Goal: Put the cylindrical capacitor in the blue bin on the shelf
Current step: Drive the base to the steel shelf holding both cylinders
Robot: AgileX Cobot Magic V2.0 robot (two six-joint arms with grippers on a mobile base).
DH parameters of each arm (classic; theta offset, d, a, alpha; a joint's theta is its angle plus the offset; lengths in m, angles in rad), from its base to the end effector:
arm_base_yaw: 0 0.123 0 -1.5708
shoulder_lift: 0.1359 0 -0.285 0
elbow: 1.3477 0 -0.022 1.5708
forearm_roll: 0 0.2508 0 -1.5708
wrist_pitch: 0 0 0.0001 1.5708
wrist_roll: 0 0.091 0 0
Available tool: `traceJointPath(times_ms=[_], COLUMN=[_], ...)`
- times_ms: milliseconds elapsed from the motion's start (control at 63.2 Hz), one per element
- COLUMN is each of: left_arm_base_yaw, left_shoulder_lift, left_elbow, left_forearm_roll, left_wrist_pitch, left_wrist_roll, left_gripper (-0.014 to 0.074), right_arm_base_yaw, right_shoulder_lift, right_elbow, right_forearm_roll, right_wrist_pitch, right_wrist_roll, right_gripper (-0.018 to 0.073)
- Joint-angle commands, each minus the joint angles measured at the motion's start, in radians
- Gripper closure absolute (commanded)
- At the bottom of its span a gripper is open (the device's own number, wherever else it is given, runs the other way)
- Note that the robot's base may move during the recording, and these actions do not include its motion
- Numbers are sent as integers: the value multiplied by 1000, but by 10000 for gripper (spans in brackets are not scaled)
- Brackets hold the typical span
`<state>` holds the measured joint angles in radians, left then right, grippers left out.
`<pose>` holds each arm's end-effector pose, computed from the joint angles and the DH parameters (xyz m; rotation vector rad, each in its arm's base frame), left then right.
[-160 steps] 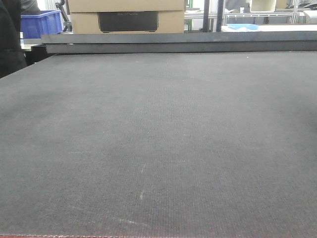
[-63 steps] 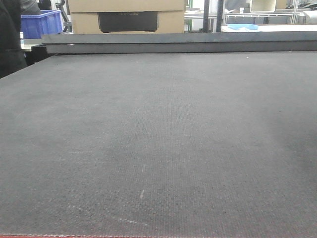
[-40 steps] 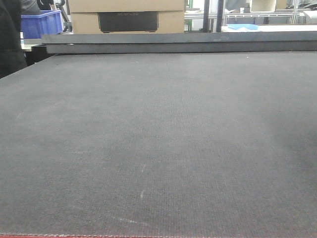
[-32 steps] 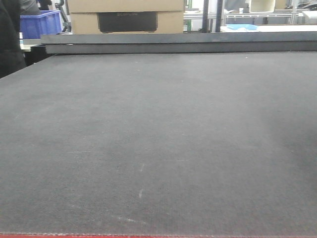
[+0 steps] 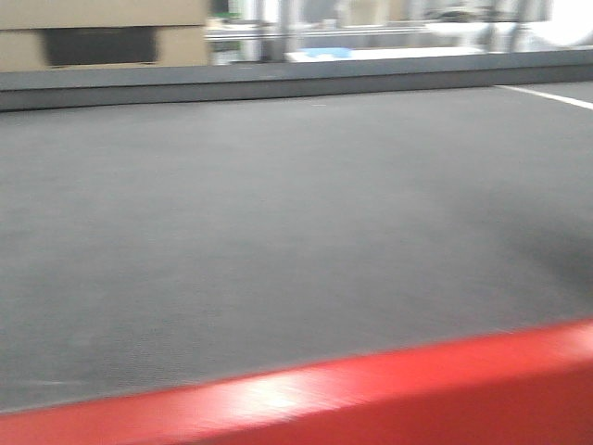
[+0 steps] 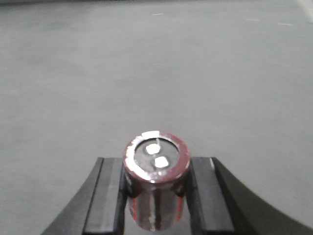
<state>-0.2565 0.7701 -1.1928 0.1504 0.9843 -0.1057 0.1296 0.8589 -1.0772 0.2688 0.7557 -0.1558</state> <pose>0.1120 -0.0176 0.4480 0.1603 2.0300 -0.0473 0.1551 0.0369 0.4209 -0.2053 1.9966 0.2933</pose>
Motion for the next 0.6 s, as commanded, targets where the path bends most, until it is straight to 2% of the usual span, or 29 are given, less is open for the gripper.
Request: traceJointPath(times_ms=[0,585], left_arm_base_yaw=[-5,-5], left_shoulder_lift=[-4,-4], left_elbow=[-5,-5], left_forearm_roll=[-5,-5], left_wrist_pitch=[-15,-15], left_wrist_roll=[-7,-7], left_gripper=[707,707], right_arm_base_yaw=[2,2], right_shoulder_lift=[-3,-3], right_elbow=[-11,-11], right_forearm_roll=[1,1], right_wrist_pitch=[-50,-52], right_wrist_roll=[-7,-7], right_gripper=[721,721])
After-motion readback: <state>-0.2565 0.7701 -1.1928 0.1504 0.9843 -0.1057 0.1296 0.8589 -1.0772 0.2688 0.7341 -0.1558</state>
